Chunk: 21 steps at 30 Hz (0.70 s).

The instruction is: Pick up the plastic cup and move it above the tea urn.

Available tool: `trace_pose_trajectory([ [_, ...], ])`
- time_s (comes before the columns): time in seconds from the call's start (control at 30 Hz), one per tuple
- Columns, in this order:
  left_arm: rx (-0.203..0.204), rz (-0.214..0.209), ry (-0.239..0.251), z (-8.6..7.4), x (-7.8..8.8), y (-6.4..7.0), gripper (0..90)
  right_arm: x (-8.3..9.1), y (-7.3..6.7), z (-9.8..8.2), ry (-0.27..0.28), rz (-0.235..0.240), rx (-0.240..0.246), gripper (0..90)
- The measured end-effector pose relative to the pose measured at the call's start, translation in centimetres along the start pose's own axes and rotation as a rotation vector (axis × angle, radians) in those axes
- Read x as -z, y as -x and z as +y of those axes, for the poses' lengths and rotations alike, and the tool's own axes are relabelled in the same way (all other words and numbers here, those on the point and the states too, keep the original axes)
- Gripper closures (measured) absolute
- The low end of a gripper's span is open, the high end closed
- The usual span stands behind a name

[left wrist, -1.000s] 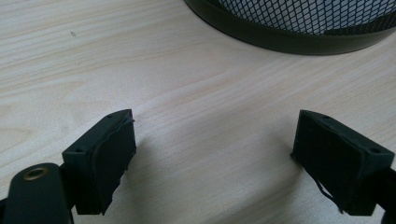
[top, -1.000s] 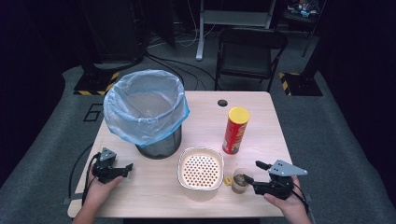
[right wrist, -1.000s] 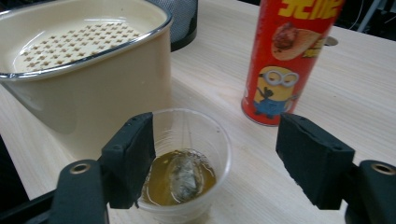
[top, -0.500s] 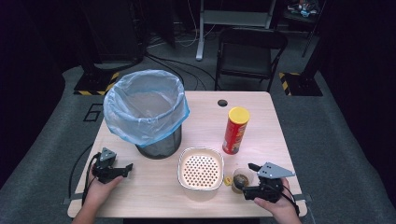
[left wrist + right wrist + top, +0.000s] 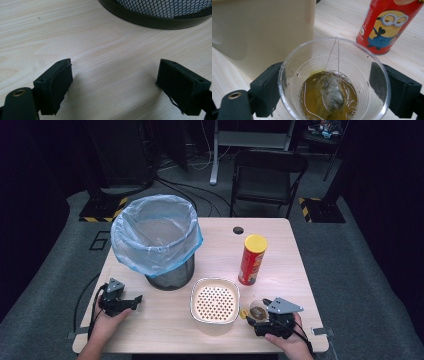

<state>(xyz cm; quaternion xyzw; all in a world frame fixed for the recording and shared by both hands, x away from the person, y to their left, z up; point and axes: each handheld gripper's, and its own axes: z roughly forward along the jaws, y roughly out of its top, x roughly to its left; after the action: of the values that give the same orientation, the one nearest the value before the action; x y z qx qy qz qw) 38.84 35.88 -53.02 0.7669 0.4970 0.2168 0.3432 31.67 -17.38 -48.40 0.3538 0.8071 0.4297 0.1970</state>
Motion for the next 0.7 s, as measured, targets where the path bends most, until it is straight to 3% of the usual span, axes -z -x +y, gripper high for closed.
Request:
trace_pose_trajectory([
  [0.1, 0.0, 0.0, 0.0, 0.0, 0.0, 0.0, 12.9, -0.3, 0.0, -0.1, -0.003, -0.004, 0.0, 15.0],
  [0.27, 0.0, 0.0, 0.0, 0.0, 0.0, 0.0, 12.9, -0.6, 0.1, -0.3, 0.005, -0.001, 0.002, 23.7],
  [0.3, 0.0, 0.0, 0.0, 0.0, 0.0, 0.0, 12.9, -0.7, 0.2, -0.4, 0.011, 0.018, 0.01, 26.8],
  [0.5, 0.0, 0.0, 0.0, 0.0, 0.0, 0.0, 12.9, -0.5, 0.5, -0.4, 0.013, 0.041, 0.006, 27.7],
  [0.67, 0.0, 0.0, 0.0, 0.0, 0.0, 0.0, 12.9, 0.0, 1.5, -0.5, 0.044, 0.024, -0.001, 27.7],
  [0.7, 0.0, 0.0, 0.0, 0.0, 0.0, 0.0, 12.9, 0.4, 2.3, -0.4, 0.051, 0.014, -0.007, 27.8],
])
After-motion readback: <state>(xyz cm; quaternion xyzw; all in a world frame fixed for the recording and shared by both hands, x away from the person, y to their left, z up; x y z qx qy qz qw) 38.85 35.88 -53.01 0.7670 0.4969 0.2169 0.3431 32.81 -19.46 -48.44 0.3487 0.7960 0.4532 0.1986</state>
